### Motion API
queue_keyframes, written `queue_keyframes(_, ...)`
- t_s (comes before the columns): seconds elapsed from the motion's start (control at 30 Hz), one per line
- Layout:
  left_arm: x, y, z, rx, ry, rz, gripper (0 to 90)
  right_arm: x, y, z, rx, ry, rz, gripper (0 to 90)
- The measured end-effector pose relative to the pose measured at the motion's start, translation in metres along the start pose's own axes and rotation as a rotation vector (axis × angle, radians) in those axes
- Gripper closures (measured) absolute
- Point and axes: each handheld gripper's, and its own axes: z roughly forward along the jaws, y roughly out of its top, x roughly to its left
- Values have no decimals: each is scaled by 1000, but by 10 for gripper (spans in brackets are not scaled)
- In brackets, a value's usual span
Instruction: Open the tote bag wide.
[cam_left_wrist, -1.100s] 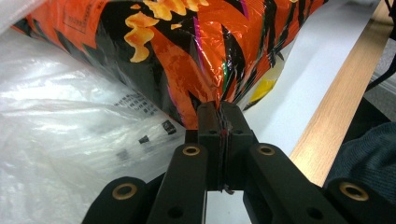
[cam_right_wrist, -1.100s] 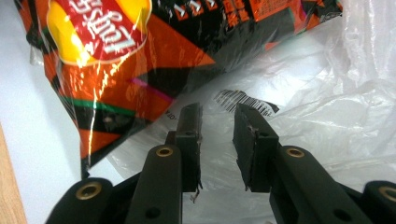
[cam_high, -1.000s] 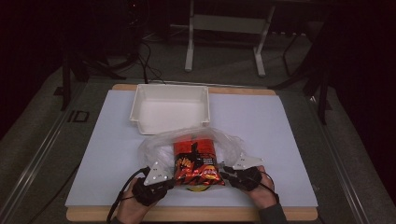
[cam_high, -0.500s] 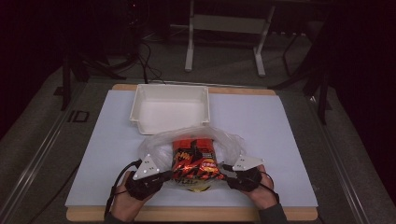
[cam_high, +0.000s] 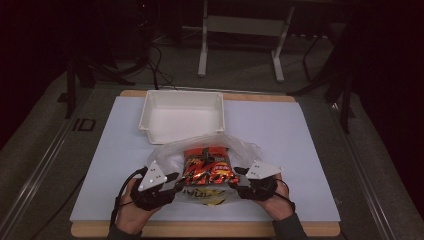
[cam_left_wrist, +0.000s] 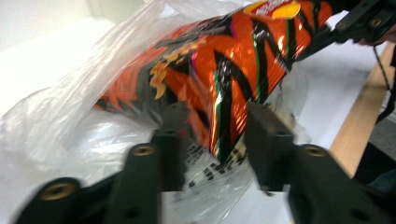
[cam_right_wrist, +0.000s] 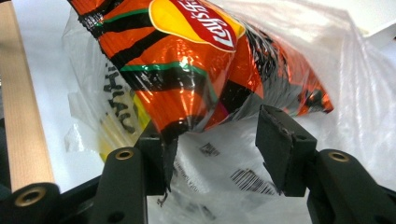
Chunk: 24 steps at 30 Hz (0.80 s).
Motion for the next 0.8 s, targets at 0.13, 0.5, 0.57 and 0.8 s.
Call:
queue_keyframes(0.13,1,-7,-1,-12,26,29,427,-2,5,-2,-4,-8,-9,485)
queue_keyframes(0.5,17,-8,45,6,46,39,330,-9,18,-2,-18,-17,-14,487)
queue_keyframes(0.57,16,-5,51,0,68,81,356,-11,20,-2,-20,-14,-10,487)
queue_keyframes(0.8,13,9,60,-86,122,165,396,-18,23,-1,-20,-15,-8,488)
